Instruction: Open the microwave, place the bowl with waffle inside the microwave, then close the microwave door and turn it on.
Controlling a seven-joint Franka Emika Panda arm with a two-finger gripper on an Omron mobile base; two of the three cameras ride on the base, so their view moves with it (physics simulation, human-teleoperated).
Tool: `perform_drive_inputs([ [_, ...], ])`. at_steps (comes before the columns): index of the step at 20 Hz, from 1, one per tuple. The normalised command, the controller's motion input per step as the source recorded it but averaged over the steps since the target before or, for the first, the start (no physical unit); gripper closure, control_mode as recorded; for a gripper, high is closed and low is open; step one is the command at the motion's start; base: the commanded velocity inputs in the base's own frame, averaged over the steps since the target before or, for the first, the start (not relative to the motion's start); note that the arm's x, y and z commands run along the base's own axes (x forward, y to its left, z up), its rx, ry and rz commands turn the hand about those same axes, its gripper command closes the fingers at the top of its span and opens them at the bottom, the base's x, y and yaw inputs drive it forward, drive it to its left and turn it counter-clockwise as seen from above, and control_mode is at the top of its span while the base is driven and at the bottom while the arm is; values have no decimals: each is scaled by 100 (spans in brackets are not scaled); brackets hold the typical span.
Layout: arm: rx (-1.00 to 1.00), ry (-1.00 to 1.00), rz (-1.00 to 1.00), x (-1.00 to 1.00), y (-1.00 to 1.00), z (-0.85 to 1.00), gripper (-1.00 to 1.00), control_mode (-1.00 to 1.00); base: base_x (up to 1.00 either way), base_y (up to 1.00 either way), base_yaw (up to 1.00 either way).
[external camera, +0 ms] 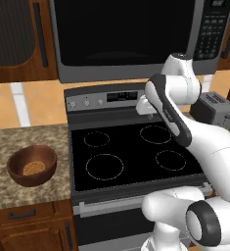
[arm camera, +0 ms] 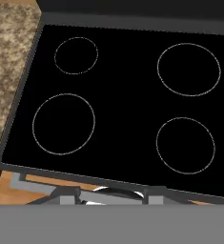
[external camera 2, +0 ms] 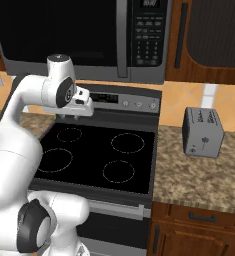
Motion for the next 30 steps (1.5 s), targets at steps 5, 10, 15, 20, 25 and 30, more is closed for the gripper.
perform_drive_inputs([
  [5, 0, -24, 0, -57, -9, 7, -100, -100, 0, 0, 0],
  [10, 3, -58, -2, -83, -21, 37, -100, -100, 0, 0, 0],
  [15, 2, -59, -3, -80, -20, 48, -100, -100, 0, 0, 0],
  [20, 6, -64, -9, -32, -38, 90, -100, -100, 0, 0, 0],
  [25, 18, -35, -11, 7, -61, 92, -100, -100, 0, 0, 0],
  [30, 11, -15, 0, 32, -50, 46, -100, -100, 0, 0, 0],
])
